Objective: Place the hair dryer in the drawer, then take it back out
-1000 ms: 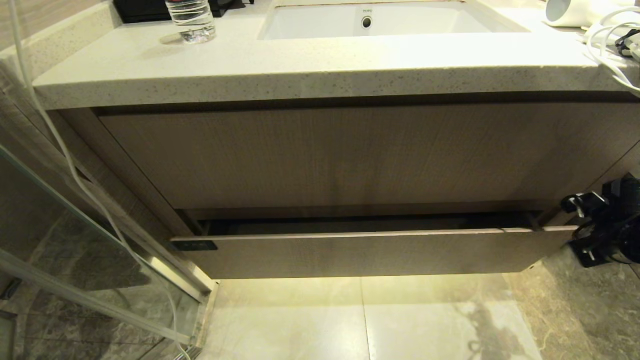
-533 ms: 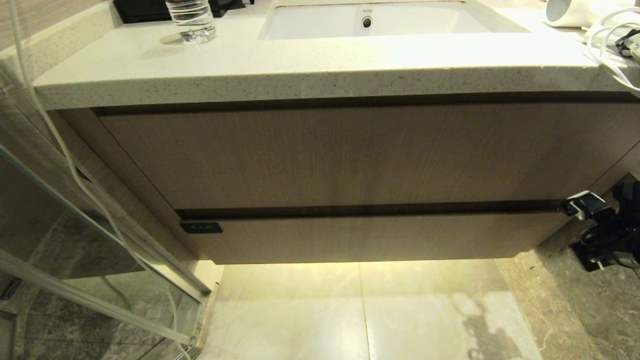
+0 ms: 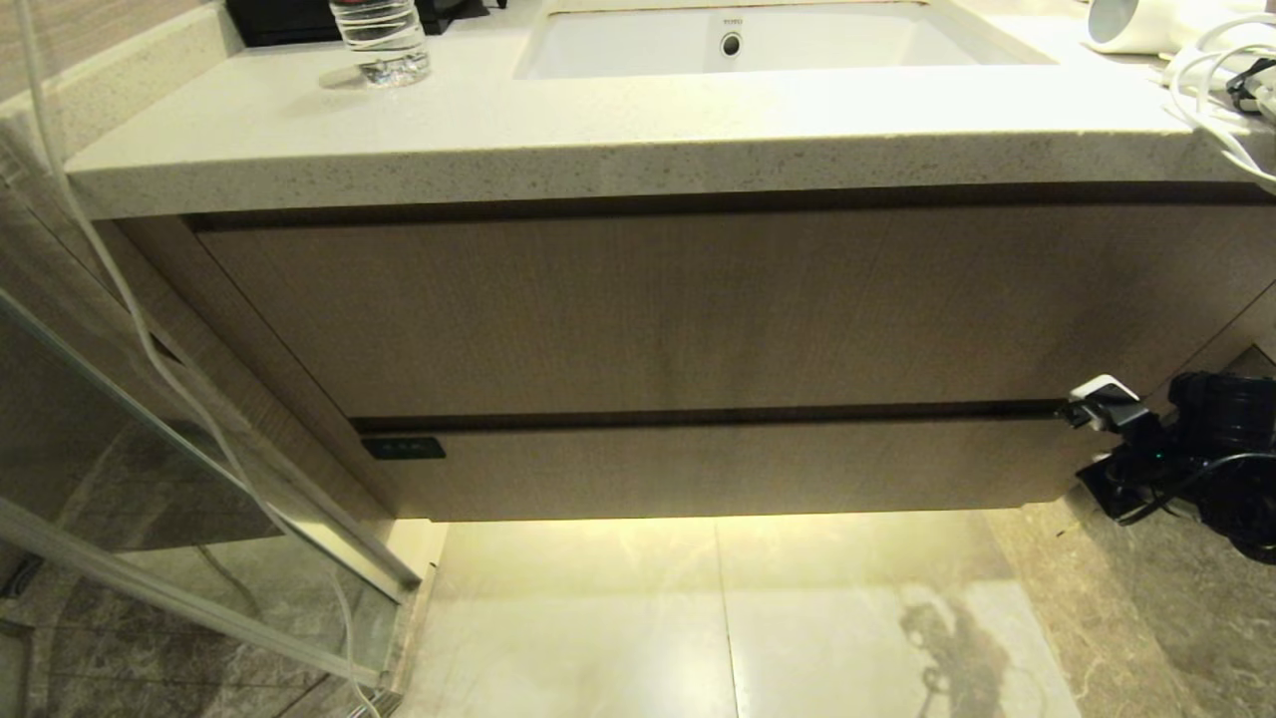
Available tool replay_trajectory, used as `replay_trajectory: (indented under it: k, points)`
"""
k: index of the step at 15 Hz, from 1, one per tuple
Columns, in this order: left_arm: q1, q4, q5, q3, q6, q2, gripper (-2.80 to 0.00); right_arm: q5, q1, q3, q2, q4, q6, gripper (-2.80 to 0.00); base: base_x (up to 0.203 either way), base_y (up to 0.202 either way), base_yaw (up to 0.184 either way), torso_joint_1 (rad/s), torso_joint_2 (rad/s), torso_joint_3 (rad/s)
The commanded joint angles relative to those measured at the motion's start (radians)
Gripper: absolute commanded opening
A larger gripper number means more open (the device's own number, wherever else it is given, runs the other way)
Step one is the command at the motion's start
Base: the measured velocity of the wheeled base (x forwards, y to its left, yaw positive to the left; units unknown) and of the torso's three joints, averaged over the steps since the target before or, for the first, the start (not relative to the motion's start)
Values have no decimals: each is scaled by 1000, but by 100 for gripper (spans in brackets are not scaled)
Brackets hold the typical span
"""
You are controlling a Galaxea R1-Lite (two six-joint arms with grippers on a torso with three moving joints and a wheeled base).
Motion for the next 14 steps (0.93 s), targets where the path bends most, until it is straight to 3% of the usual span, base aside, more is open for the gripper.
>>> replay_trajectory:
  k: [1,6,10,14]
  points:
    - [0,0,0,0,0,0,-280,3,20,-62,123,-83,-16,-280,0,0,0,0,0,0]
    - [0,0,0,0,0,0,-280,8,31,-101,133,-94,-48,-280,0,0,0,0,0,0]
    - [0,0,0,0,0,0,-280,9,64,-45,-115,125,-26,-280,0,0,0,0,0,0]
    - [0,0,0,0,0,0,-280,-4,87,108,-502,392,36,-280,0,0,0,0,0,0]
